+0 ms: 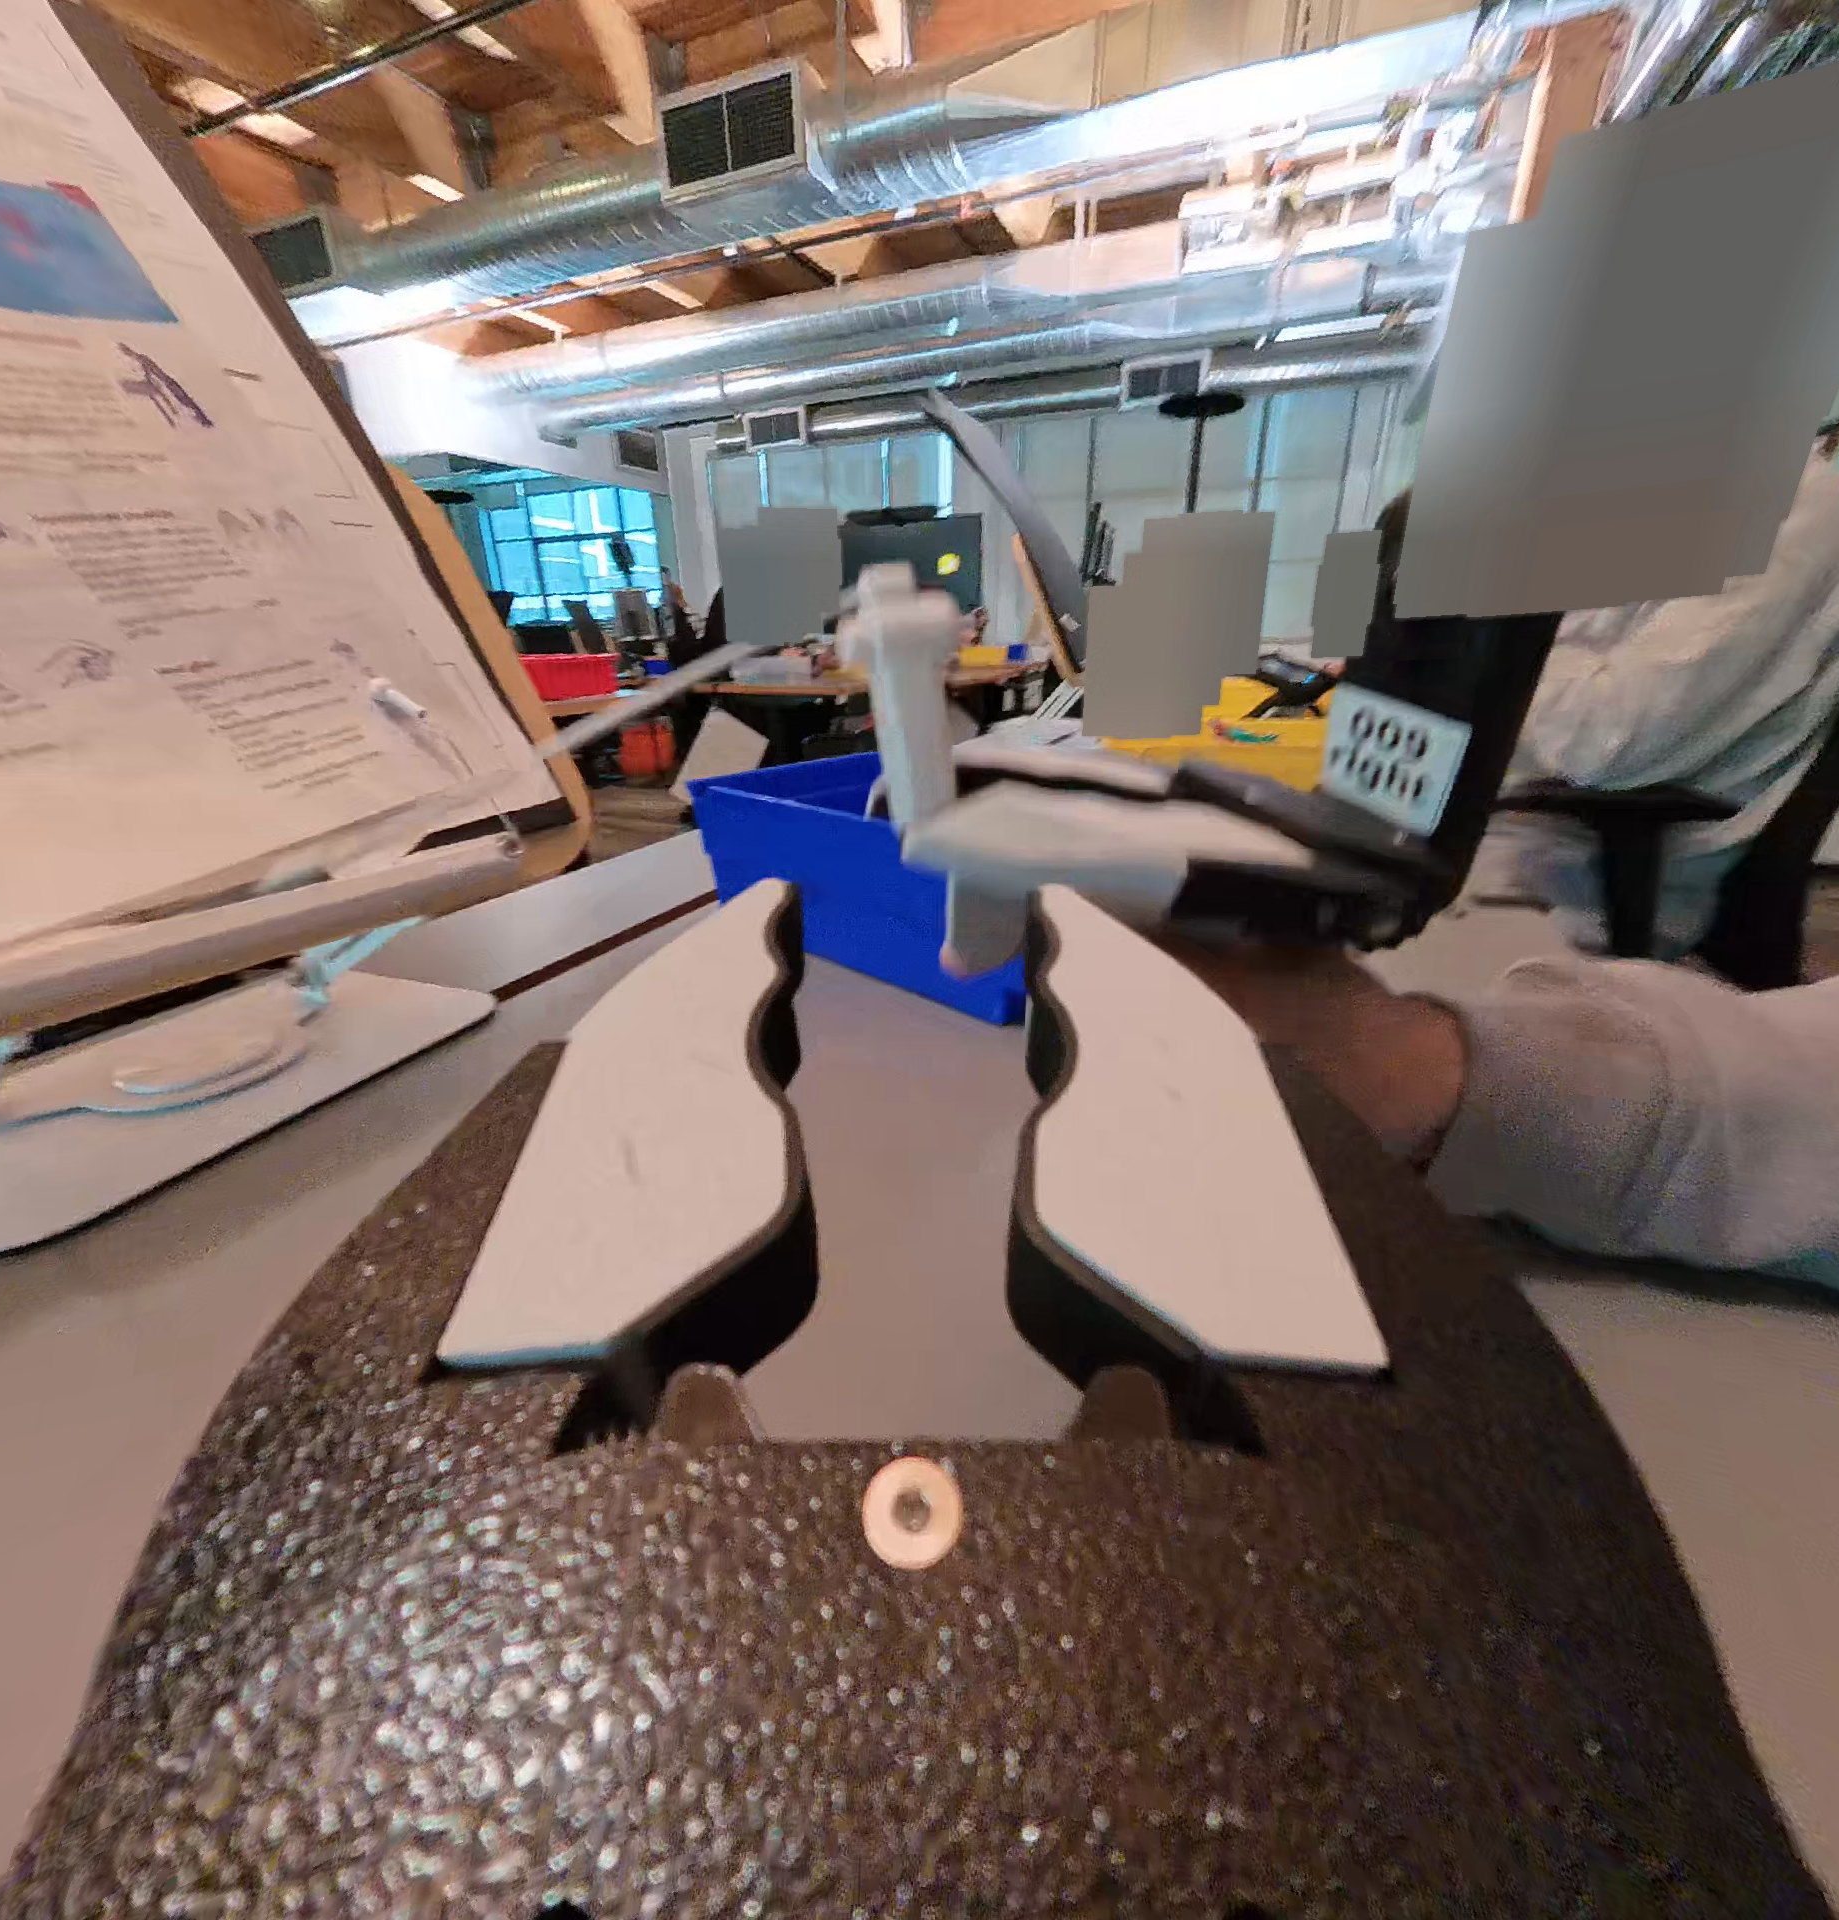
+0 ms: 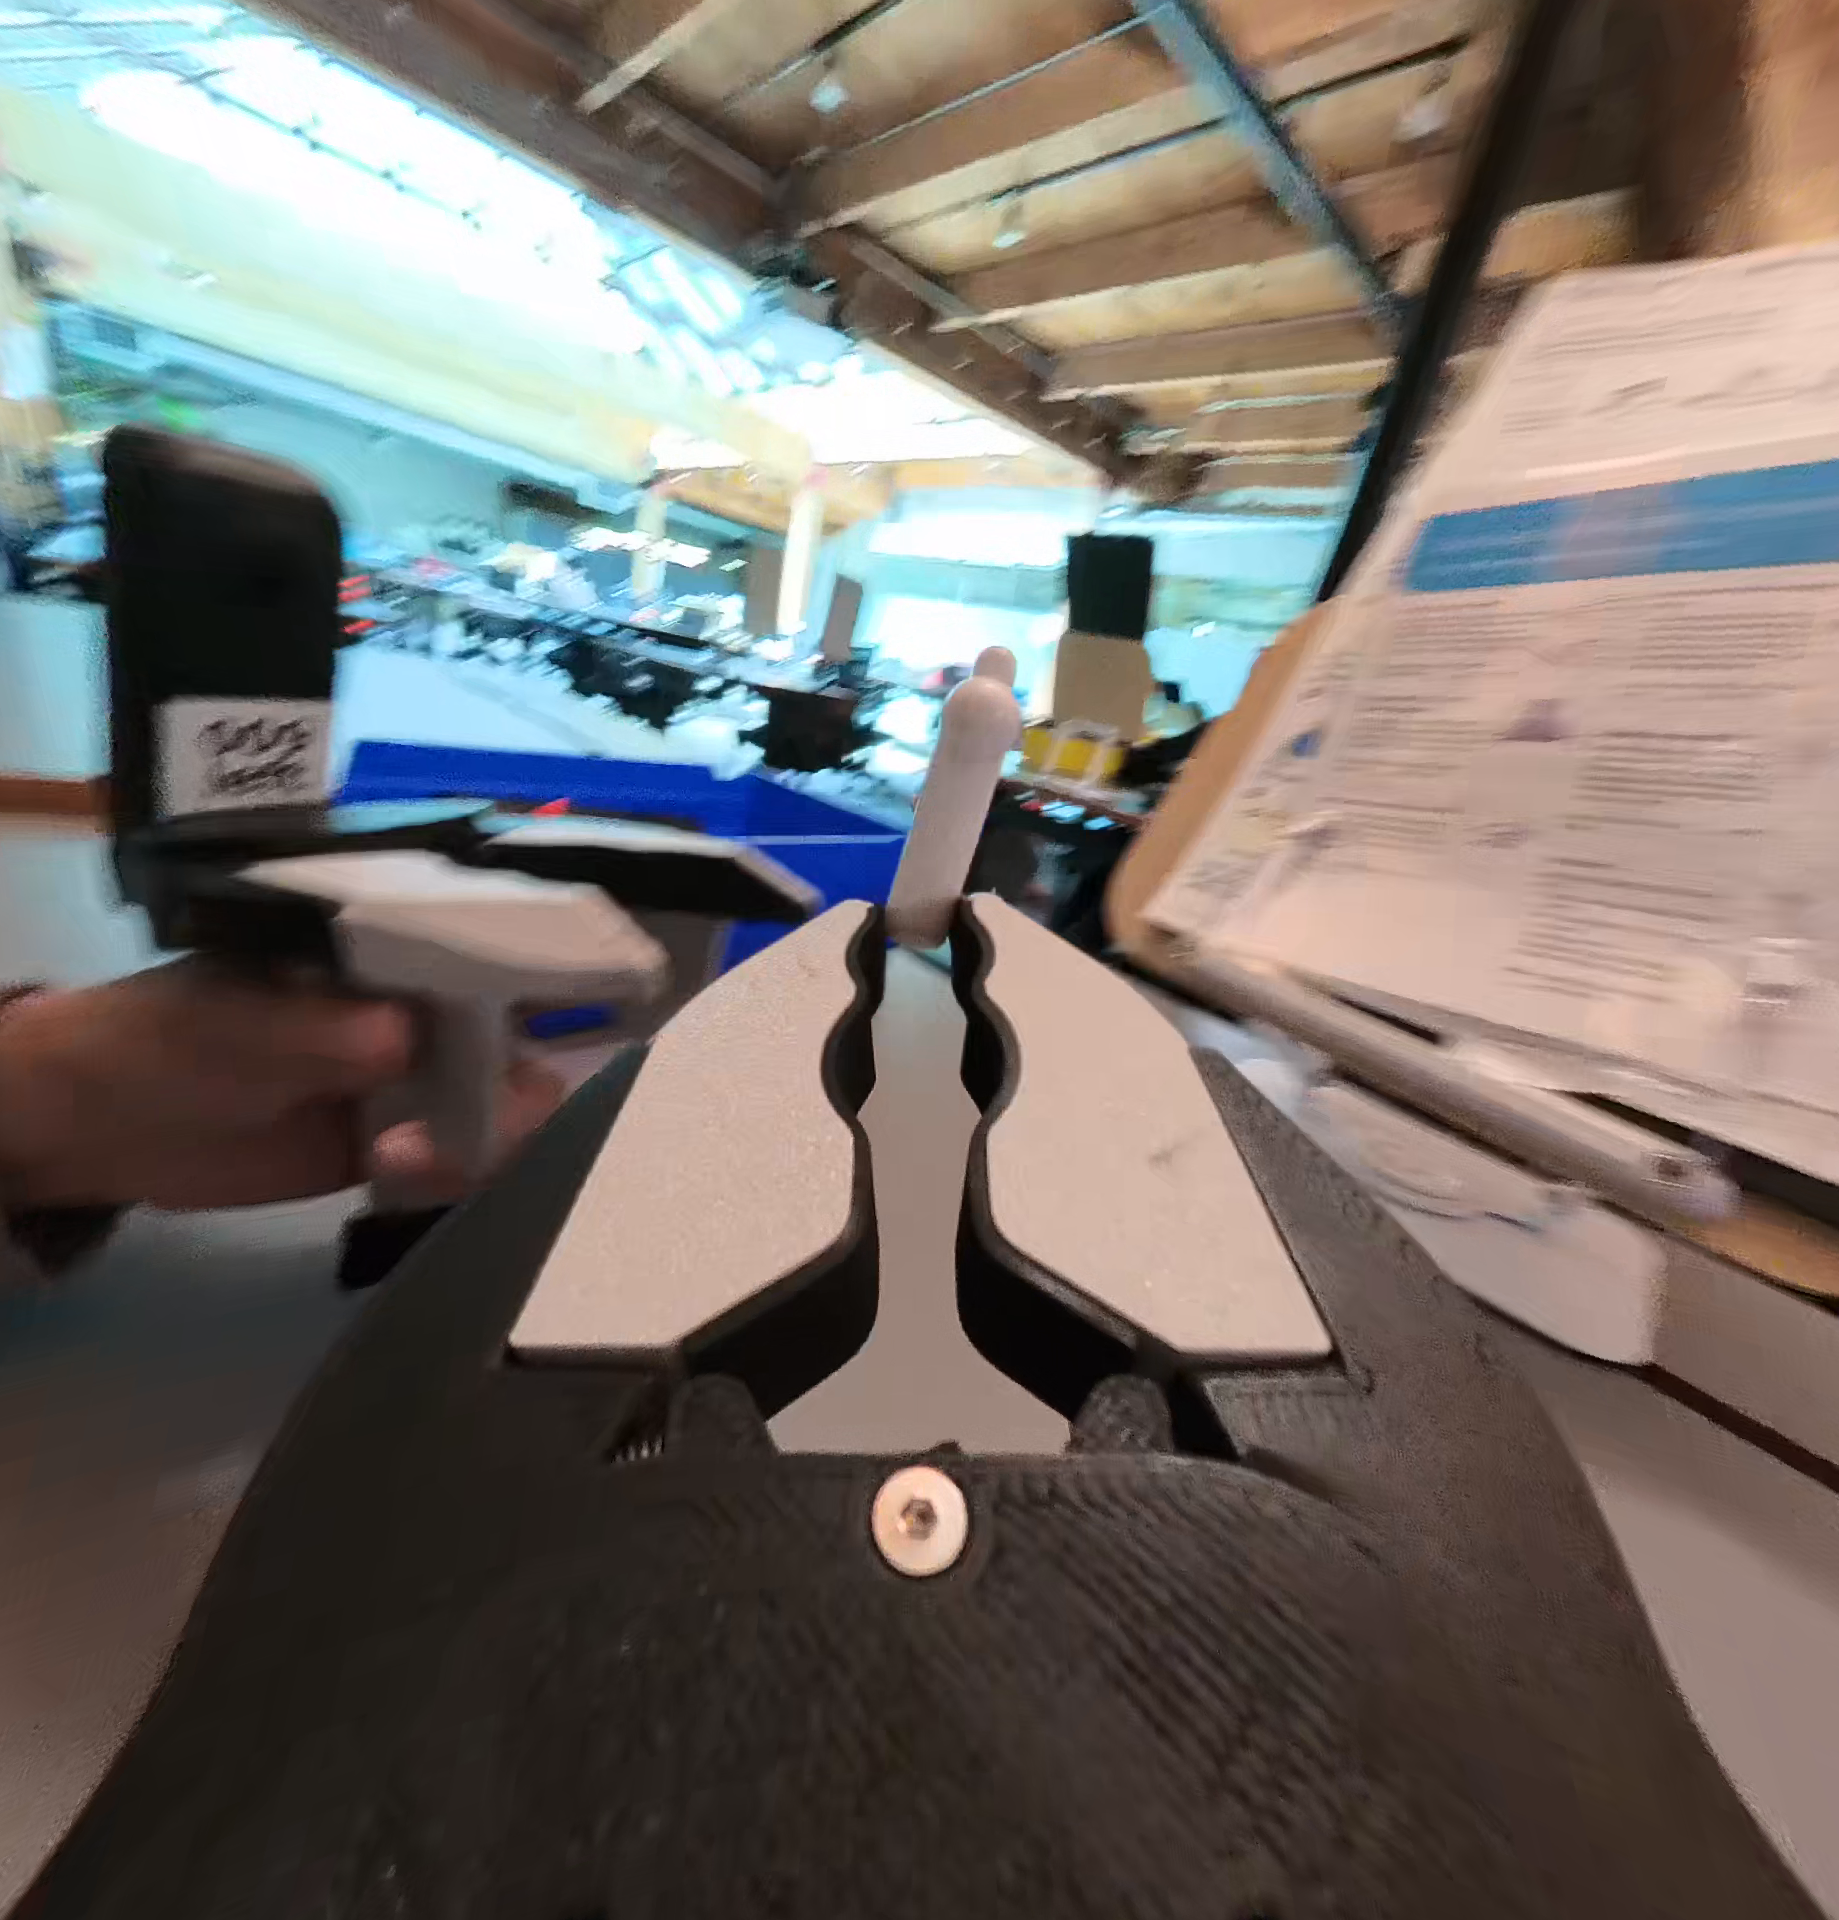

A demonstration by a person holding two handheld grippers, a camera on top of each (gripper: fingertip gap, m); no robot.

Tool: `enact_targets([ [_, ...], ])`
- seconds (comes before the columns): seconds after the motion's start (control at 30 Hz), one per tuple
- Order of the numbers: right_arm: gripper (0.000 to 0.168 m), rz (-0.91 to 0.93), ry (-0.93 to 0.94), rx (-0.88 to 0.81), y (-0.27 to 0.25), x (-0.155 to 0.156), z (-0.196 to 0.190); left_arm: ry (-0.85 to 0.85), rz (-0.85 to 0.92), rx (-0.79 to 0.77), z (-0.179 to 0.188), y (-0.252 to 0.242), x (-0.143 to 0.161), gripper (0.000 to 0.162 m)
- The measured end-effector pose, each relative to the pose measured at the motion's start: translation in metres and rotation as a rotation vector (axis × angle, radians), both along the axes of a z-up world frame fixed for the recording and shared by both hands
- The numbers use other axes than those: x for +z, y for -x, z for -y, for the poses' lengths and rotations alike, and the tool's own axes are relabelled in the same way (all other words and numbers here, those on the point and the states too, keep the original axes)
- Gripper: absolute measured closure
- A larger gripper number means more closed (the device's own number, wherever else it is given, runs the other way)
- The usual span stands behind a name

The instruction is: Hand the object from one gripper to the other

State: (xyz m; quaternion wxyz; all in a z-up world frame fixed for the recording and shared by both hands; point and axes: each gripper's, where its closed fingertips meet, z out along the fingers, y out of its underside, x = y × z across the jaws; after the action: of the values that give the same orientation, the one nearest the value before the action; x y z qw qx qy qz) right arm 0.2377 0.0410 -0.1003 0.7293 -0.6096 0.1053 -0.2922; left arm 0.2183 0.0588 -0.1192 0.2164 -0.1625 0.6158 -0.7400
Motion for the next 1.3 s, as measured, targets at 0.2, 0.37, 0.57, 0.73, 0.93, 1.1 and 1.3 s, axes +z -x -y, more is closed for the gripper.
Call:
enact_targets([
  [0.2,0.156,0.202,0.031,-0.71,-0.053,0.047,0.158,-0.154,0.041,0.053,0.009,-0.003,-0.017,0.119],
  [0.37,0.155,0.003,0.277,-1.071,-0.092,0.011,0.274,-0.198,0.04,0.043,0.013,-0.003,-0.026,0.124],
  [0.57,0.155,-0.242,0.524,-1.19,-0.109,-0.046,0.327,-0.184,0.014,0.043,0.011,-0.005,-0.026,0.127],
  [0.73,0.154,-0.347,0.547,-1.179,-0.112,-0.065,0.331,-0.181,-0.024,0.049,0.009,-0.009,-0.03,0.126],
  [0.93,0.115,-0.211,0.436,-1.149,-0.113,-0.041,0.305,-0.174,-0.008,0.089,0.003,-0.01,-0.021,0.126],
  [1.1,0.122,0.106,0.27,-0.956,-0.092,0.008,0.225,-0.111,0.024,0.226,-0.034,-0.011,0.01,0.128],
  [1.3,0.129,0.22,0.246,-0.707,-0.065,0.014,0.143,-0.286,-0.069,0.714,-0.188,-0.027,0.024,0.14],
])
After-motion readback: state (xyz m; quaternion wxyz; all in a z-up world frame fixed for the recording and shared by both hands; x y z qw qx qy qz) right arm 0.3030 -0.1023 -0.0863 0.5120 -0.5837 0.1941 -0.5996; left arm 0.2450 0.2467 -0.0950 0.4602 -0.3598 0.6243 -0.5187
